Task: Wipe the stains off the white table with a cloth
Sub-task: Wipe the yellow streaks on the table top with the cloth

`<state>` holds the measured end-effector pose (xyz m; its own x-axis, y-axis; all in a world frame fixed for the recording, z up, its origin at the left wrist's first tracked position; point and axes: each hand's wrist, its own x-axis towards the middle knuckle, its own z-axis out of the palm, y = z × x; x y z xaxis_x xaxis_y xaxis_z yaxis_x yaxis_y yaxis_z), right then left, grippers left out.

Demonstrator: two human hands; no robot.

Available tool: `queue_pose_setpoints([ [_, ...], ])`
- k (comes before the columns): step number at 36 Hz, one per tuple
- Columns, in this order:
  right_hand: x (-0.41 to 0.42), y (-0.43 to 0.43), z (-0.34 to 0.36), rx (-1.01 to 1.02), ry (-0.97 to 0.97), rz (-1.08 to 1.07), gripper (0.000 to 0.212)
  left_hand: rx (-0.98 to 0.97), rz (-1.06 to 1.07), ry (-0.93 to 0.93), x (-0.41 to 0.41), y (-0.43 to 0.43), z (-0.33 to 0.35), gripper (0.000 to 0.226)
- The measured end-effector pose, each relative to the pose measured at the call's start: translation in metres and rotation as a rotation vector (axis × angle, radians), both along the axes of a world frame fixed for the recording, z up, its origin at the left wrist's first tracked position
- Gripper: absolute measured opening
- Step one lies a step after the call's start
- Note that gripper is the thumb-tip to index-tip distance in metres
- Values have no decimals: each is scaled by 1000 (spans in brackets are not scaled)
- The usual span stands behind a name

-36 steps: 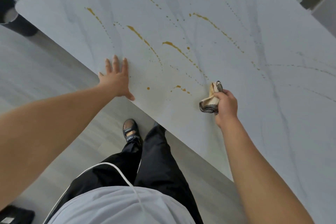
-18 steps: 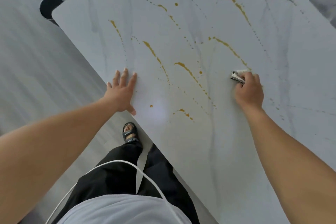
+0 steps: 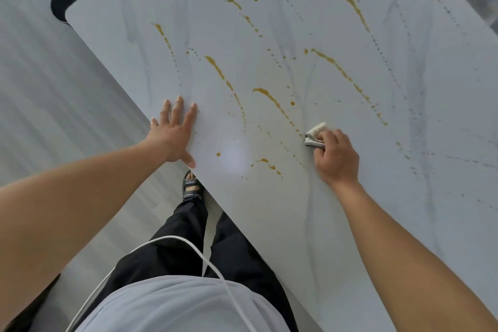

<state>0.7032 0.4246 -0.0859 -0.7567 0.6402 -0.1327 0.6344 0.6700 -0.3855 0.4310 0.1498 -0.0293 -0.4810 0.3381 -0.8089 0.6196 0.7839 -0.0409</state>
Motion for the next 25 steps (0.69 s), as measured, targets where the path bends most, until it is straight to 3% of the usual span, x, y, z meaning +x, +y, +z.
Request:
queue_pose_setpoints([
  [4, -12, -16, 3, -42, 21, -314, 27, -2, 0, 3, -1, 0, 0, 159],
  [10, -4, -45, 0, 94, 44, 254, 26, 6, -6, 2, -1, -1, 1, 160],
  [12, -3, -41, 1, 87, 43, 228, 26, 11, -6, 2, -1, -1, 0, 160],
  [15, -5, -39, 0, 46, 27, -27, 29, 13, -5, -6, -2, -2, 0, 160],
  [17, -5, -44, 0, 53, 14, -73, 30, 18, -4, -4, -2, -3, -1, 160],
  [23, 5, -72, 0, 79, 19, 334, 27, 16, -8, -4, -2, -3, 0, 160],
  [25, 6, -71, 0, 56, 17, 340, 29, 16, -11, -1, -2, -4, 0, 160],
])
